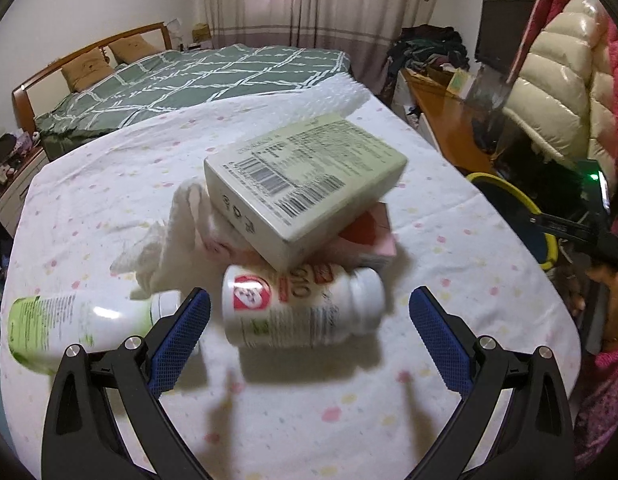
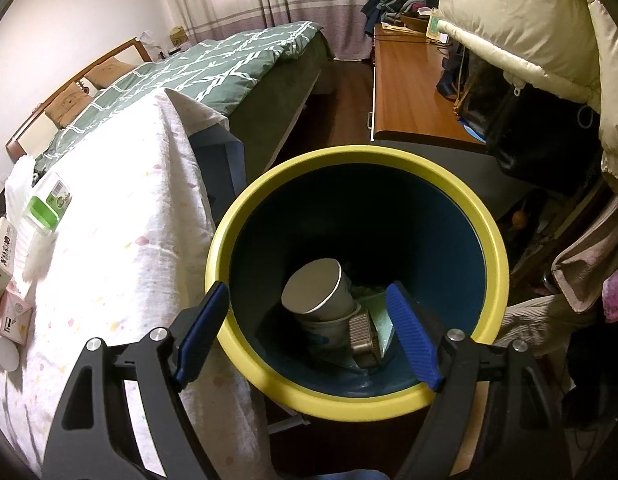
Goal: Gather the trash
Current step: 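Grasp the white red-labelled supplement bottle with the left tool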
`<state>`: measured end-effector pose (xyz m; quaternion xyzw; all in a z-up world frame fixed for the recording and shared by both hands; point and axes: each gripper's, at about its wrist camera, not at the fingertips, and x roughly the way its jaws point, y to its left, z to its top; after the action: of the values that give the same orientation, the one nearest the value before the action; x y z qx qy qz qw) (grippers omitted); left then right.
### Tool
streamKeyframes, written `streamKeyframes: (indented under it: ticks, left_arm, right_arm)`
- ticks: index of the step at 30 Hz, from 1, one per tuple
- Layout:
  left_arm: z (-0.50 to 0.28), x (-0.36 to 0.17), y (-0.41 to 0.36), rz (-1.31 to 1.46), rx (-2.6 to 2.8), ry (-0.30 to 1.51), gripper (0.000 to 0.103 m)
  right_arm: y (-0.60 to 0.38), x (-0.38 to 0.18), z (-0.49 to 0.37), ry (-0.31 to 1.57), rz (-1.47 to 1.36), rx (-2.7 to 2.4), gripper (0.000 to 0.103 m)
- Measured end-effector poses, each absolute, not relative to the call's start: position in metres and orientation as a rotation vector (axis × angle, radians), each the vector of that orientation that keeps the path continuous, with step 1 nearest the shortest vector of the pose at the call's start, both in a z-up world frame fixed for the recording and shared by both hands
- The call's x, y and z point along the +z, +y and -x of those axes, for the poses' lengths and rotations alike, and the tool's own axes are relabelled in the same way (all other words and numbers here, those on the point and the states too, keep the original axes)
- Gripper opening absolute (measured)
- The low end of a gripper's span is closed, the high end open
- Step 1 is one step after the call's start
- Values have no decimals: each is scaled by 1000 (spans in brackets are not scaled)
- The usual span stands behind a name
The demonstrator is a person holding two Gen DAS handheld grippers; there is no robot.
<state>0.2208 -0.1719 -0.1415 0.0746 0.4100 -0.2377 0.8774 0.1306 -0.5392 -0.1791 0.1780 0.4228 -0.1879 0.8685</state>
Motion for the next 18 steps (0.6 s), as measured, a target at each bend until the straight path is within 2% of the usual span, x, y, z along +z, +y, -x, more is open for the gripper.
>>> streamKeyframes:
  ticks: [14, 18]
  left_arm:
    - [-243, -163, -191, -202, -499, 903, 98]
    - [-245, -169, -193, -216, -475, 919, 83]
  right_arm:
    - [-541, -184, -133, 896, -375, -386, 77]
    - [-540, -185, -133, 897, -374, -383, 77]
